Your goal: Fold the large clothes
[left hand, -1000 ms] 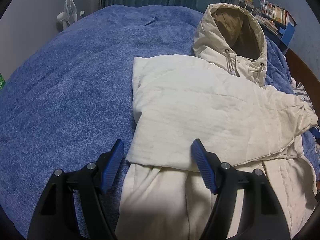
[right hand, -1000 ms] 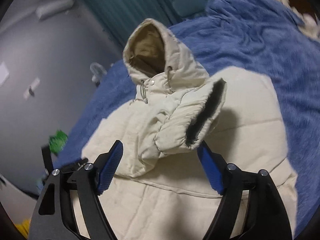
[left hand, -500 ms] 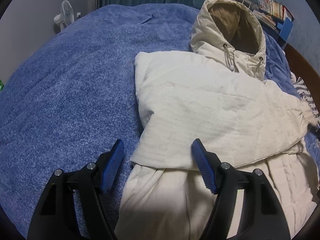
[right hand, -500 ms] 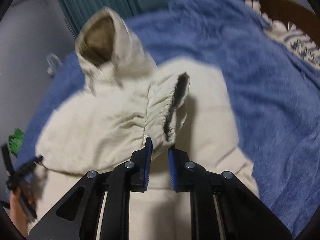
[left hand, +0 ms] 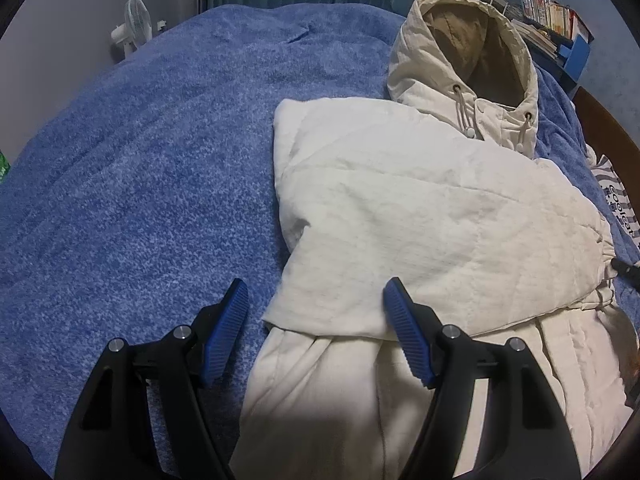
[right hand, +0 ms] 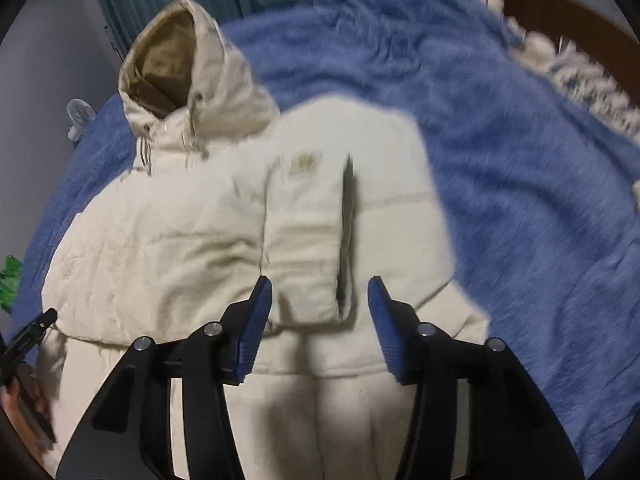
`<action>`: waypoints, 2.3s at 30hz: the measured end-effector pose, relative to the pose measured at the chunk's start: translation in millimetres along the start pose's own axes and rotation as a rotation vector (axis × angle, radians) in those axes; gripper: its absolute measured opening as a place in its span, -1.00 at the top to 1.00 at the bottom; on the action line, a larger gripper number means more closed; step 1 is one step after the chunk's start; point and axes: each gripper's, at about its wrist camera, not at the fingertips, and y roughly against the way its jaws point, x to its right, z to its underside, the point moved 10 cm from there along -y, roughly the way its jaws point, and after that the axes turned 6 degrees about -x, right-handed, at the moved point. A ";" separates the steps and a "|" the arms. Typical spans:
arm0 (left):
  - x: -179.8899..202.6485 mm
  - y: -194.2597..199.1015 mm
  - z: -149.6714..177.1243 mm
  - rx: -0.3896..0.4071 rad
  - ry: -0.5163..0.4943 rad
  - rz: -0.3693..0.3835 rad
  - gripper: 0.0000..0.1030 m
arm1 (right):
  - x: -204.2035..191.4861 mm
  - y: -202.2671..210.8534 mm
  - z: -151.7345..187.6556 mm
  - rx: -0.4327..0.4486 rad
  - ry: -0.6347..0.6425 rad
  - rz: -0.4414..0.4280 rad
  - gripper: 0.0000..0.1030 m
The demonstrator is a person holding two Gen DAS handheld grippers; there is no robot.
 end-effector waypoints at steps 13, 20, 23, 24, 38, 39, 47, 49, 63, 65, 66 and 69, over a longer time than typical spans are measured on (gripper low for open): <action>55.9 -7.3 -2.4 0.072 -0.286 -0.099 -0.38 | -47.0 -23.5 -2.3 0.051 0.162 -0.021 0.04; 50.8 -18.4 2.4 0.046 -0.269 -0.076 -0.42 | -45.6 -50.8 10.1 0.030 0.158 0.004 0.03; 65.2 2.6 -7.8 0.043 -0.242 -0.001 -0.42 | -46.0 -39.6 3.9 0.053 0.137 -0.014 0.02; 72.6 10.4 -13.3 0.049 -0.243 0.037 -0.42 | -44.7 -34.1 -1.1 0.066 0.115 -0.033 0.02; 121.6 -71.0 -92.1 -0.024 -0.347 0.037 -0.65 | -39.2 -80.1 -58.2 0.030 0.132 0.019 -0.16; 120.1 -76.9 -90.7 -0.021 -0.351 0.036 -0.68 | -39.7 -82.4 -58.0 0.030 0.138 0.021 -0.18; 116.8 -53.9 -94.4 0.009 -0.342 0.096 -0.72 | -70.3 -37.6 -99.2 0.097 0.226 0.024 -0.19; 113.4 -42.0 -110.9 0.031 -0.352 0.087 -0.72 | -89.0 -32.5 -120.9 0.117 0.271 0.007 -0.24; 115.1 -40.7 -188.9 0.128 -0.380 -0.002 -0.72 | -149.6 -90.3 -252.6 0.218 0.169 -0.038 0.88; 114.2 -38.8 -192.7 0.166 -0.380 -0.028 -0.72 | -149.6 -89.7 -245.6 0.223 0.150 -0.054 0.86; 113.3 -37.3 -193.9 0.174 -0.370 -0.023 -0.72 | -151.2 -82.7 -238.6 0.242 0.159 -0.083 0.87; 110.8 -29.6 -196.9 0.193 -0.324 0.023 -0.71 | -151.1 -61.0 -216.4 0.294 0.254 -0.075 0.88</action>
